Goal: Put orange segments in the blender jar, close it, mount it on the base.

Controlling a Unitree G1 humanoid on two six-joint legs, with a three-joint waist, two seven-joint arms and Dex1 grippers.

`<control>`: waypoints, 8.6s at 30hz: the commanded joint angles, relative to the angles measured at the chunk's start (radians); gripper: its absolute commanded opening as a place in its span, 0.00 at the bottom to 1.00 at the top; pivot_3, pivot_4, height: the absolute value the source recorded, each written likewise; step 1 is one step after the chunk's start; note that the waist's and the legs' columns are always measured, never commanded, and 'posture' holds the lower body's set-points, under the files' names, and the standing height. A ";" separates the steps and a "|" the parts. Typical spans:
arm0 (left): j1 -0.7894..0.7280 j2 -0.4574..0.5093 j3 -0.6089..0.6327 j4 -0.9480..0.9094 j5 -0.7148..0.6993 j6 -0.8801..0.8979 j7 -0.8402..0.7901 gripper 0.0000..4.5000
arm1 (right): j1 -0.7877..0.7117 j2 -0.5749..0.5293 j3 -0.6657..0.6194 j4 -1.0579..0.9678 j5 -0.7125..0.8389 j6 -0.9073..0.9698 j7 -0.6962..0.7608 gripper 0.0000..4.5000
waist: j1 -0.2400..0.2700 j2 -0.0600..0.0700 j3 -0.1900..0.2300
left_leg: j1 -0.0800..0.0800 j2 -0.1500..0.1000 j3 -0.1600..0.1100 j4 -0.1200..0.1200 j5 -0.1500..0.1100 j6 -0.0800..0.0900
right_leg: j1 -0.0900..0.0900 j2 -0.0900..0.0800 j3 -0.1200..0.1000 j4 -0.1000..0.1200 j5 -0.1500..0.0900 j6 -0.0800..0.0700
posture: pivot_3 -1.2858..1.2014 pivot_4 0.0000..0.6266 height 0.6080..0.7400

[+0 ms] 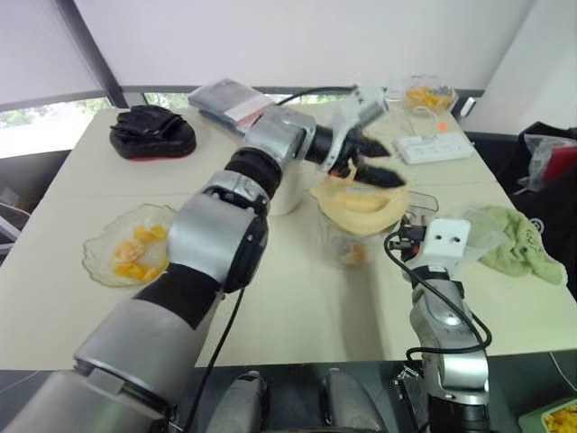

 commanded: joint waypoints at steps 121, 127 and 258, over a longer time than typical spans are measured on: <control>1.648 0.437 -0.098 -1.850 -0.301 0.157 0.717 0.96 | -1.354 0.261 -0.046 0.943 0.099 0.271 -0.514 0.21 | -0.045 0.007 0.008 | 0.002 0.006 0.016 -0.012 0.003 -0.005 | -0.018 0.003 0.016 0.004 0.007 -0.011 | 0.52 0.24 1.00; 1.653 0.437 -0.096 -1.859 -0.301 0.161 0.721 0.96 | -1.357 0.297 -0.046 0.925 0.089 0.256 -0.517 0.21 | -0.060 0.007 0.008 | 0.002 0.006 0.016 -0.012 0.003 -0.005 | -0.018 0.003 0.016 0.005 0.007 -0.011 | 0.52 0.24 1.00; 1.613 0.425 -0.175 -1.852 -0.296 0.161 0.736 0.97 | -0.936 0.162 0.103 0.711 -0.035 0.250 -0.247 0.85 | -0.057 0.007 0.007 | 0.002 0.005 0.016 -0.012 0.003 -0.006 | -0.018 0.003 0.016 0.005 0.007 -0.011 | 0.52 0.24 1.00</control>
